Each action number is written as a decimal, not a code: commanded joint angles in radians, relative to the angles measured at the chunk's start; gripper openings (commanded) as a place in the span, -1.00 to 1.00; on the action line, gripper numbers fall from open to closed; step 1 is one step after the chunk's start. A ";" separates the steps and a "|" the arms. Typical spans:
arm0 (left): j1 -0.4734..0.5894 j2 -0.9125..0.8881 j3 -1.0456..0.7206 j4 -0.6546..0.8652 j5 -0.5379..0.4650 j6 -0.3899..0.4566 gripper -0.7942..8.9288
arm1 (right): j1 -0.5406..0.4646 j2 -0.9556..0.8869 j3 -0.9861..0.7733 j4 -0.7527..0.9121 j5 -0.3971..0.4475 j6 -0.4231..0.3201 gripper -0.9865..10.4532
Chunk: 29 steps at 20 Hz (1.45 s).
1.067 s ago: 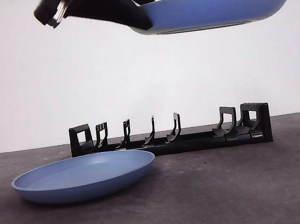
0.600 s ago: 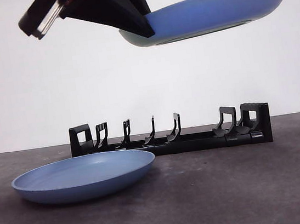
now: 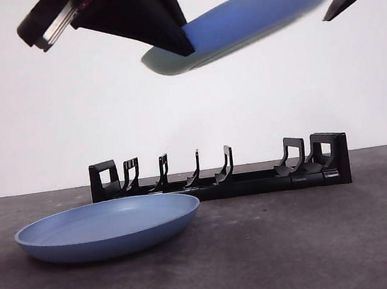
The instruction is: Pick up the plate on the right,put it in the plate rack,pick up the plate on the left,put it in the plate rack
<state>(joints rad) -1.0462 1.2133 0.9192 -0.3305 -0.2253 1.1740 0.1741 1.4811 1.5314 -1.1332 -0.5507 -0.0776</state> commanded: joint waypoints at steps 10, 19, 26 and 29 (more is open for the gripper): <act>0.122 -0.003 0.001 0.140 0.269 -0.554 -0.85 | -0.003 -0.244 0.003 0.392 0.164 0.129 -0.01; 0.454 -0.002 0.001 0.549 0.602 -1.081 -0.85 | -0.003 -0.315 0.002 0.166 0.164 0.065 -0.01; 0.615 0.032 0.001 0.620 0.732 -1.207 -0.85 | -0.003 -0.298 0.001 0.070 0.087 0.051 -0.01; 0.667 0.097 0.001 0.654 0.769 -1.236 -0.85 | 0.013 -0.291 0.000 0.022 0.064 0.040 -0.01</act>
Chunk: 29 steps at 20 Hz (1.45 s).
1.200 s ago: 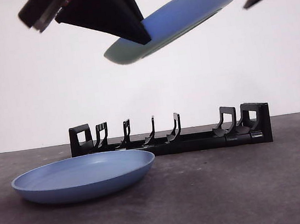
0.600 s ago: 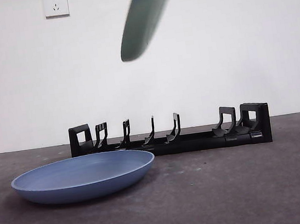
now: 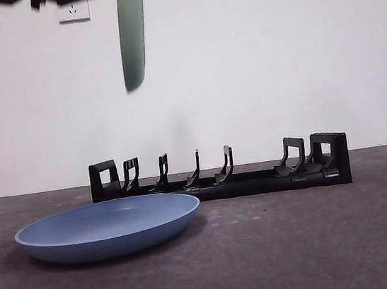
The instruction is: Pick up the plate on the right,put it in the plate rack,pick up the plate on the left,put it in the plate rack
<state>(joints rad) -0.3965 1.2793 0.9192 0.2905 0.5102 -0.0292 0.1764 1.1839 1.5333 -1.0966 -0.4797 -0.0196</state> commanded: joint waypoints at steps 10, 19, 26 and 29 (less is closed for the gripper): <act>0.079 0.282 0.079 0.069 0.099 -0.044 -0.85 | 0.139 0.011 -0.035 -0.068 0.004 -0.026 -0.01; 0.092 0.380 0.080 0.045 0.057 0.026 -0.85 | 0.204 0.011 -0.129 -0.057 0.080 -0.013 -0.01; 0.090 0.384 0.080 -0.076 -0.009 0.168 -0.85 | 0.204 0.011 -0.250 0.040 0.080 0.013 -0.01; 0.090 0.384 0.080 -0.072 -0.016 0.167 -0.84 | 0.204 0.011 -0.259 0.052 0.079 0.016 -0.01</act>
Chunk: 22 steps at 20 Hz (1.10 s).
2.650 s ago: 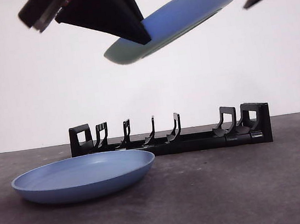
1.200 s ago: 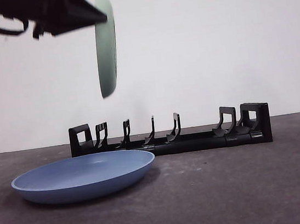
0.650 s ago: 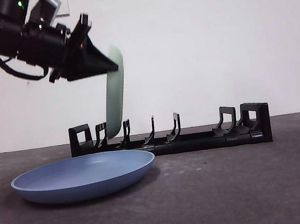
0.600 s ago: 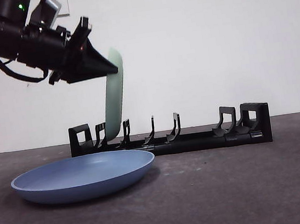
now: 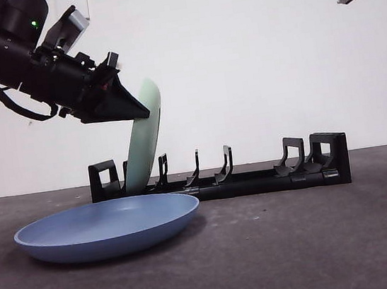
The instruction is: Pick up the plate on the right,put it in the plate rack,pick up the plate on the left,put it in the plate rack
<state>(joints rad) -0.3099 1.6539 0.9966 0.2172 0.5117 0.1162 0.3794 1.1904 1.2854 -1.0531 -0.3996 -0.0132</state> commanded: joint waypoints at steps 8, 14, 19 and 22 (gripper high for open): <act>0.003 0.009 0.053 -0.030 -0.013 -0.010 -0.43 | 0.001 0.004 -0.011 0.011 0.000 0.009 -0.01; 0.003 -0.020 0.131 -0.214 0.046 -0.024 -0.43 | 0.001 0.005 -0.011 0.022 0.000 0.009 -0.01; 0.009 -0.188 0.146 -0.372 0.038 0.026 -0.43 | 0.001 0.012 -0.011 0.104 0.000 0.016 -0.01; 0.014 -0.345 0.146 -0.491 0.038 0.030 -0.43 | 0.002 0.046 -0.011 0.162 -0.002 0.035 -0.01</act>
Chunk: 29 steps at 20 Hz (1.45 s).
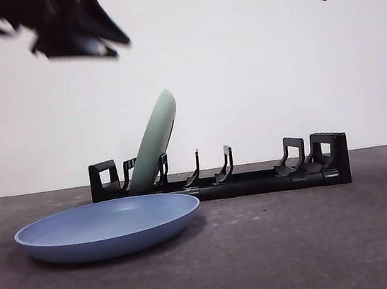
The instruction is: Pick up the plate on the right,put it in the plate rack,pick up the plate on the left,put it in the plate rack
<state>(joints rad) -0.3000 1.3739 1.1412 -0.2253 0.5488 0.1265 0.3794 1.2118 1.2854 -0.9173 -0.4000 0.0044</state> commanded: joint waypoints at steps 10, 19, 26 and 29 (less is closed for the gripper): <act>0.004 -0.533 0.002 -0.452 -0.025 0.116 -0.43 | 0.135 0.408 -0.011 0.323 -0.011 0.107 -0.01; 0.004 -0.628 0.002 -0.588 -0.025 0.145 -0.43 | 0.209 0.650 -0.011 0.491 0.019 0.180 -0.09; 0.002 -0.626 0.002 -0.600 -0.025 0.148 -0.43 | 0.245 0.739 -0.011 0.537 0.052 0.230 -0.12; -0.007 -0.626 0.002 -0.600 -0.025 0.148 -0.43 | 0.245 0.749 -0.011 0.540 0.068 0.232 -0.63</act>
<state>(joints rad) -0.3042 0.7521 1.1416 -0.8268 0.5251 0.2623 0.6216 1.9438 1.2850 -0.3840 -0.3363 0.2260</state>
